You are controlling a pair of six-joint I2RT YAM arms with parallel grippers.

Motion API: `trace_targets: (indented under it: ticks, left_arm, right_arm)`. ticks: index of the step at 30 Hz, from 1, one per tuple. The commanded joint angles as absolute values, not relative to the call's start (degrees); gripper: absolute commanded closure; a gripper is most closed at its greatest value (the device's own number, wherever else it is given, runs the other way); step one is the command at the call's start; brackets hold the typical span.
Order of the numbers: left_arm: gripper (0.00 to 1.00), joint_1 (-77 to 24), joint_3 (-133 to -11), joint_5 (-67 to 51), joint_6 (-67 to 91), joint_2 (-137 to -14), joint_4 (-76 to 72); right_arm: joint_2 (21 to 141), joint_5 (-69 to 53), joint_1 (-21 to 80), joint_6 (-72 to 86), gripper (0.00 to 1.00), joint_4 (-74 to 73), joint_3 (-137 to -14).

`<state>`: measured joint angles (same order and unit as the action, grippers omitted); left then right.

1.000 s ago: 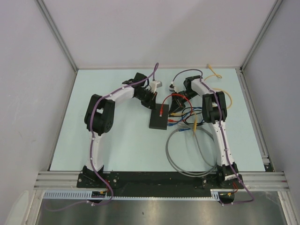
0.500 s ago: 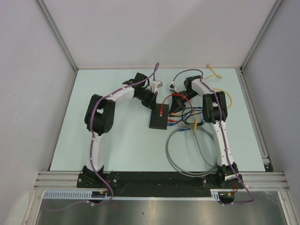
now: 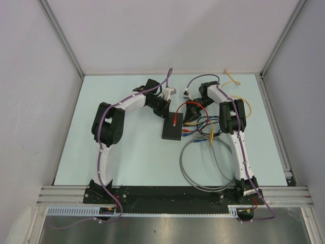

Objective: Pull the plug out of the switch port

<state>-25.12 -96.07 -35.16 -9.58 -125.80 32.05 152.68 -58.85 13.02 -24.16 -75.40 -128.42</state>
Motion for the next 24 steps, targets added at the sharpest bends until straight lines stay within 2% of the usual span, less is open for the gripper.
trace_targets:
  ticks: [1,7,14,24]
  left_arm:
    - [1.00,-26.0,-93.7,-29.6,-12.9,-127.6,34.1]
    - [1.00,-26.1,-93.6,-28.9,-12.7,-127.4,34.1]
    - [1.00,-26.2,-93.5,-28.8,-13.2,-127.4,34.2]
    - [1.00,-26.4,-93.4,-28.9,-13.4,-127.5,34.4]
  right_arm:
    - [154.6,-45.9,12.3,-28.0,1.00,-69.5,-127.9]
    - [153.5,-47.3,11.5,-29.9,1.00,-70.1,-125.6]
    - [155.6,-53.5,9.4,-36.1,1.00,-76.0,-128.8]
    - [156.1,-54.3,9.0,-37.9,1.00,-77.7,-130.4]
